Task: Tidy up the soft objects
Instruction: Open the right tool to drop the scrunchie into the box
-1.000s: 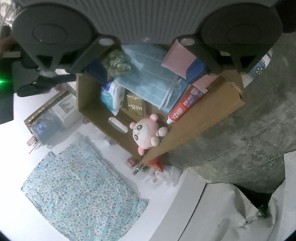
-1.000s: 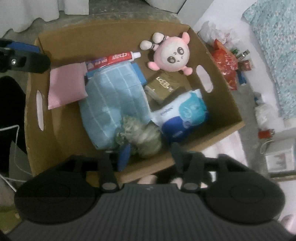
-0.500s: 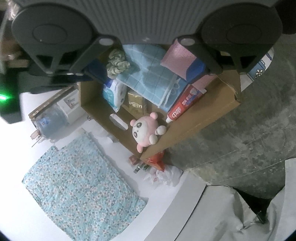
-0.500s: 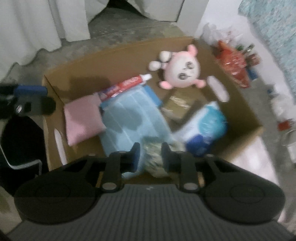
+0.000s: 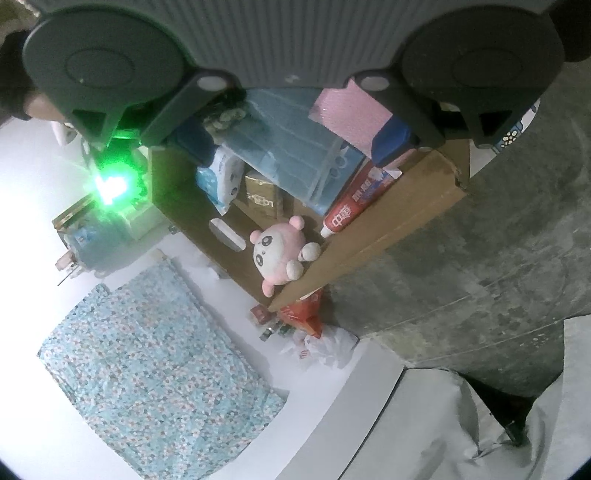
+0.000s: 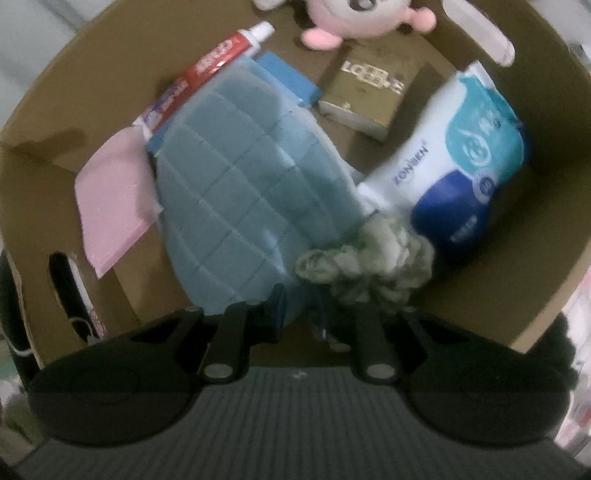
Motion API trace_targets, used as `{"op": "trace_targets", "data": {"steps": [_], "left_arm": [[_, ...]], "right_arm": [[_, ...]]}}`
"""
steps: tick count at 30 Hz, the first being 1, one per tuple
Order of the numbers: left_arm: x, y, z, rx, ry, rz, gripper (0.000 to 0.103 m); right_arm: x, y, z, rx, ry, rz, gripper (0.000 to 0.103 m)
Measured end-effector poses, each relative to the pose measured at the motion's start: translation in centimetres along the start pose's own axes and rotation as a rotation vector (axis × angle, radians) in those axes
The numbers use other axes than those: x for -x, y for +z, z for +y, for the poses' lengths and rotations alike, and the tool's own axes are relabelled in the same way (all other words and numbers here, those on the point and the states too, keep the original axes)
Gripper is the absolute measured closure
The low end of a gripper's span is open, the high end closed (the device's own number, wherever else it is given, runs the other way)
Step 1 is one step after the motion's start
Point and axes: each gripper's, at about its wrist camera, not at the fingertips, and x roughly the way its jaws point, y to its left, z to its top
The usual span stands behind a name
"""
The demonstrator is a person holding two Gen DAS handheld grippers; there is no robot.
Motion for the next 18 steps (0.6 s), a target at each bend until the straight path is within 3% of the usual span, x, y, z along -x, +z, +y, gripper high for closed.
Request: {"op": "trace_targets", "data": {"steps": [3,8,10,12,18], "left_arm": [[0.1,-0.1,-0.1,0.006,0.007,0.004,0.01],[1.1,-0.5,-1.1,-0.025,0.02,-0.007,0.009],[1.5,-0.9,-1.7,-0.047,0.02,-0.008,0.007],[1.9,-1.4,-2.4,-0.071,0.022,-0.01,0.007],[2.7,-3.1,-5.2,-0.185,-0.011,-0.009,0.007]], "right_arm": [[1.3,-0.6,0.3,-0.006,0.033,-0.06,0.084],[5.9,-3.2,1.5,0.038,0.059,-0.236,0.071],[8.0,-5.3,1.9,0.041,0.07,-0.31,0.066],[10.3,-7.7,1.9,0.04,0.074,-0.387,0.055],[15.5,-17.5,1.1,-0.063,0.081,-0.617,0.043]]}}
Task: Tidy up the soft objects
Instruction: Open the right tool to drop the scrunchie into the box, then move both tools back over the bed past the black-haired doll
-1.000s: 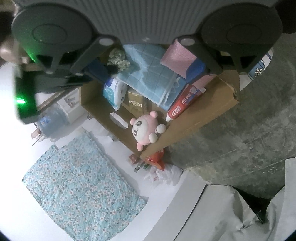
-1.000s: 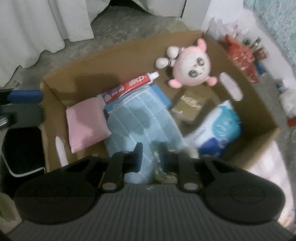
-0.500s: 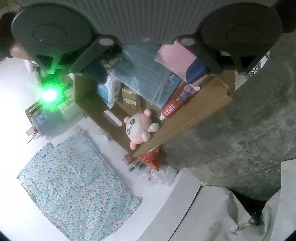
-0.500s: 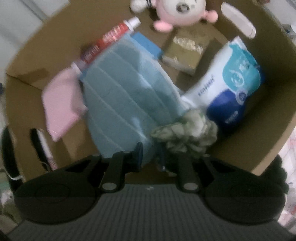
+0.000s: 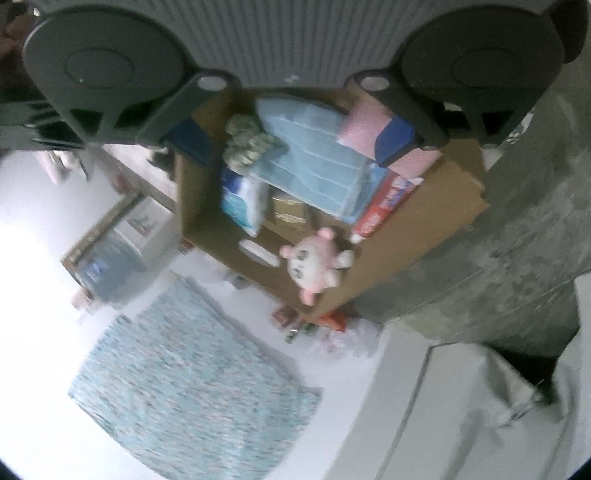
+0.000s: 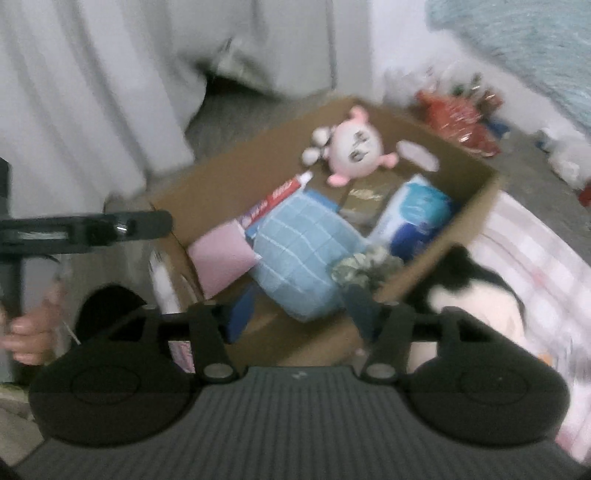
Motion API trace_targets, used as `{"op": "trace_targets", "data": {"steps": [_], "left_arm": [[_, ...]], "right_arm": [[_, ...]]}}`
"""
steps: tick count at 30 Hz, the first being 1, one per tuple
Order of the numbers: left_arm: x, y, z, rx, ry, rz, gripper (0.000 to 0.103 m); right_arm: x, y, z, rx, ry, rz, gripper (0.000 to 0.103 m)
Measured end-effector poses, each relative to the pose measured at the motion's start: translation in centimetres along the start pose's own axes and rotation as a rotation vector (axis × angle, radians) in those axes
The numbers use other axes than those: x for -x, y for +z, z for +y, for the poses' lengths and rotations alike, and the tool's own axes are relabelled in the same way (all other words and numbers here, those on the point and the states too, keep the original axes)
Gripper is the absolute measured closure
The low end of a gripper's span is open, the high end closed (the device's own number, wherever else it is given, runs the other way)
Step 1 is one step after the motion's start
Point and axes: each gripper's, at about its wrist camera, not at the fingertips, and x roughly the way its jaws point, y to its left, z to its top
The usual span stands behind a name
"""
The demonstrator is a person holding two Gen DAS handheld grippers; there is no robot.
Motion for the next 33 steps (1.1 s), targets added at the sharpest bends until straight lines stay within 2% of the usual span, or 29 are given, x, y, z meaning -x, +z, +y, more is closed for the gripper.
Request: {"op": "trace_targets", "data": {"steps": [1,3,6,12,17,18,25,33], "left_arm": [[0.1,-0.2,-0.7,-0.024,-0.01,0.001,0.007],[0.4,-0.8,-2.0,-0.078,-0.026,-0.004,0.007],[0.8,-1.8,-4.4,-0.176,-0.042,-0.007,0.007],[1.0,-4.4,-9.0,-0.327,-0.089,0.015,0.007],[0.6,-6.1,-12.7,-0.396,-0.14,0.081,0.006],[0.4,-6.4,-13.5,-0.414,-0.145,0.095,0.002],[-1.2,-8.0,-20.1,-0.532,-0.094,0.144,0.0],[-1.9,-9.8,-25.5,-0.646,-0.043,0.147,0.0]], "right_arm": [[1.4,-1.2,-0.1,-0.026,-0.006,-0.037,0.04],[4.1,-4.0,-0.3,-0.077,-0.039,-0.105,0.026],[7.2,-8.3,-0.3,-0.133,-0.115,-0.184,0.016],[11.2,-16.0,-1.1,-0.294,-0.277,-0.277,0.001],[13.6,-20.2,-1.9,-0.359,-0.407,-0.296,0.001],[13.9,-20.9,-2.2,-0.367,-0.421,-0.299,0.001],[16.1,-23.5,-3.8,-0.401,-0.538,-0.333,0.001],[19.5,-25.1,-5.6,-0.434,-0.548,-0.368,0.001]]}}
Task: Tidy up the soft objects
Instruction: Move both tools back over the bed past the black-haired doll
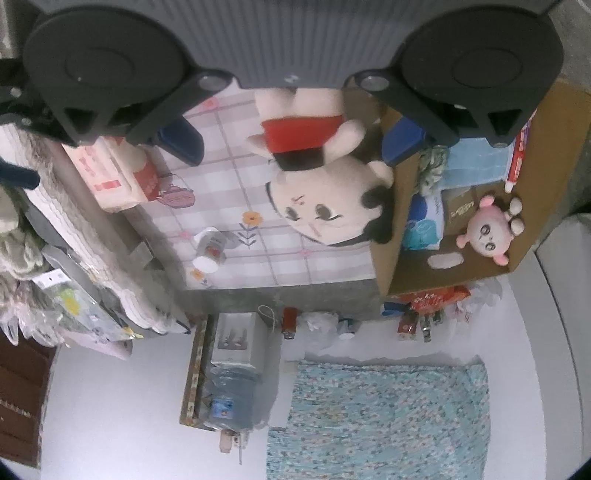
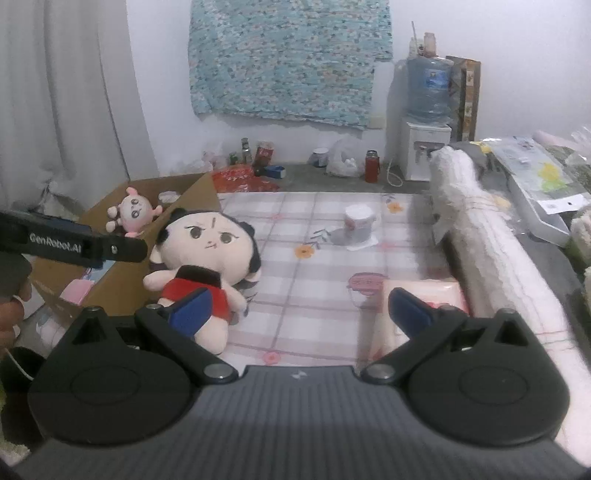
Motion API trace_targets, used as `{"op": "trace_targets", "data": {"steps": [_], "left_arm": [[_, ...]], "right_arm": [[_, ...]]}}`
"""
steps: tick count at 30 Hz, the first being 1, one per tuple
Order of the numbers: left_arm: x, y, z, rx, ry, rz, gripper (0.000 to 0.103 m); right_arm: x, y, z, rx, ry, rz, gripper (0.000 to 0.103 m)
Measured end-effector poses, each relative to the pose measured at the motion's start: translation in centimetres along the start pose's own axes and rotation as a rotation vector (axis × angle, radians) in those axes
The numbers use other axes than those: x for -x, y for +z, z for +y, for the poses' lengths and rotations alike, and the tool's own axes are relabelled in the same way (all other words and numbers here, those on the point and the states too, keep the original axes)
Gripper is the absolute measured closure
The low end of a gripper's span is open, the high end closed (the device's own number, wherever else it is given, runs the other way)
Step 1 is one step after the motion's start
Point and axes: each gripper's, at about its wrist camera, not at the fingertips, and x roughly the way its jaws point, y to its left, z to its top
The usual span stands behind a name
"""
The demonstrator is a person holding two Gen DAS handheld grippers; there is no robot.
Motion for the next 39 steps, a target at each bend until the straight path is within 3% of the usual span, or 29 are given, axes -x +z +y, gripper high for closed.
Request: {"op": "trace_targets", "data": {"steps": [13,39], "left_arm": [[-0.3,1.1,-4.7,-0.092,0.028,-0.003,0.0],[-0.8,1.2,-6.6,-0.127,-0.003,0.006,0.0]], "right_arm": [[1.7,1.3,-2.1,0.001,0.014,-0.062,0.001],[2.5,1.9,-3.3,-0.039,0.052,-0.108,0.001]]}}
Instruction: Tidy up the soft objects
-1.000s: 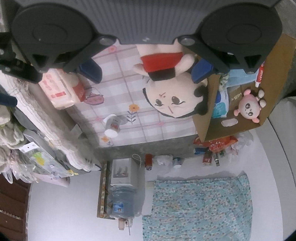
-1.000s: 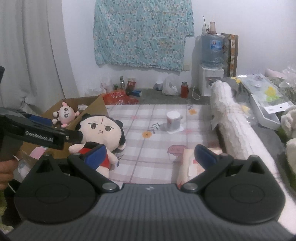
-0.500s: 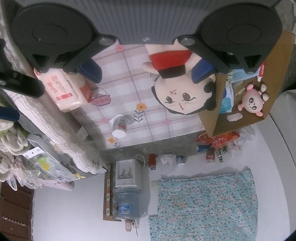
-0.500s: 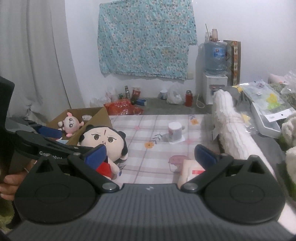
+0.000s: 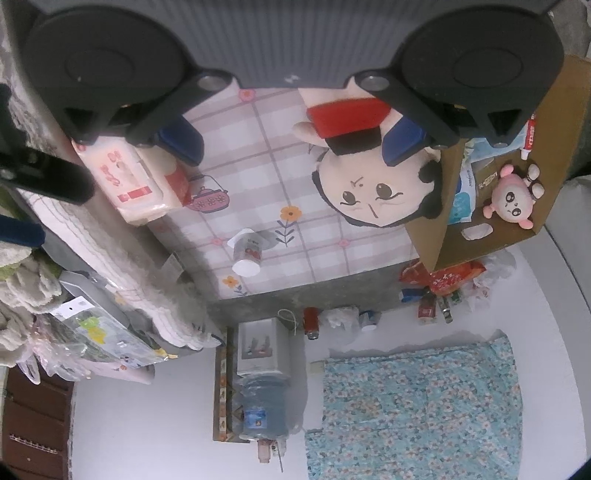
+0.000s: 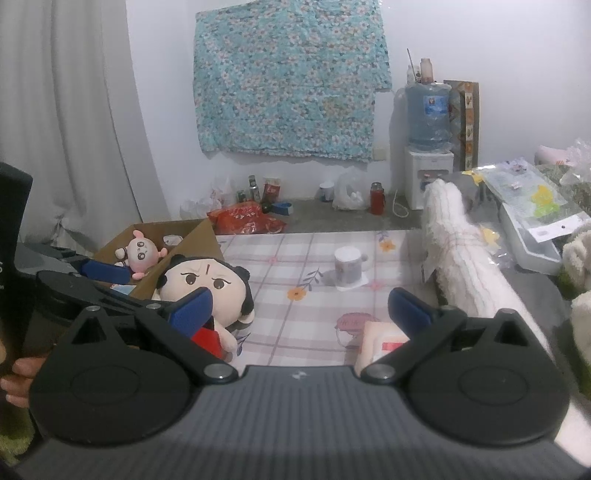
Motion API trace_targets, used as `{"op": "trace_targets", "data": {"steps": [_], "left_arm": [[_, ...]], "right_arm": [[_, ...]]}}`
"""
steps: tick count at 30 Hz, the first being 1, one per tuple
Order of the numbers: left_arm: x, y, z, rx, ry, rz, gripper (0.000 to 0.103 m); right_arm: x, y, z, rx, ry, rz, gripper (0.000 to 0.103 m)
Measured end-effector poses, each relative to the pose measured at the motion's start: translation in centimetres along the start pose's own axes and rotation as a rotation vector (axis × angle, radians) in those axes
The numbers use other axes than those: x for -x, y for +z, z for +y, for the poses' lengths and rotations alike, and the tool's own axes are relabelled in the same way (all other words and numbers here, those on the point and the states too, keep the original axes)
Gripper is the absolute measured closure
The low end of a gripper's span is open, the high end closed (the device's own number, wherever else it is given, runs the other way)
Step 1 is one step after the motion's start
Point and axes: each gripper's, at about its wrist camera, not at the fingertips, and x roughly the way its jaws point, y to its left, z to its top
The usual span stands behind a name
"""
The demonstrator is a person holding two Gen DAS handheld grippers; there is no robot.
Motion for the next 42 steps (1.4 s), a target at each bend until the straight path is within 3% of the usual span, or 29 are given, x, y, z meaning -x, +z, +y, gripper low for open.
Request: {"op": "trace_targets", "data": {"steps": [8,12,18,32,38,40,42], "left_arm": [[0.7,-1.2,1.5,0.01,-0.099,-0.092,0.0],[0.6,-1.7,2.3,0.036,-0.157,-0.08,0.0],[0.6,-2.8,3.0,0.055,-0.177,-0.054,0.0],[2.4,-4.1,5.0,0.141,-0.284,-0.089,0.0],[4.8,-2.7,6.1,0.146,-0.334,-0.149,0.0],[6.1,-1.4,6.7,0.152,-0.345,-0.184,0.0],[7.1,-0.1,7.0,0.14,-0.309,-0.208,0.0]], "right_arm": [[-0.7,-0.9,0.9,-0.007,-0.095,0.014,0.001],[-1.0,-1.5,1.6,0.034,-0.137,0.019,0.001],[-0.8,-2.3,2.1,0.026,-0.115,0.046,0.001],[1.4,-3.9,1.7,-0.059,-0.085,0.062,0.001],[2.9,-3.4,1.7,-0.029,-0.09,0.006,0.001],[4.1,-2.4,1.3,-0.049,-0.053,-0.052,0.001],[5.4,-1.7,0.8,-0.082,0.004,-0.131,0.001]]}}
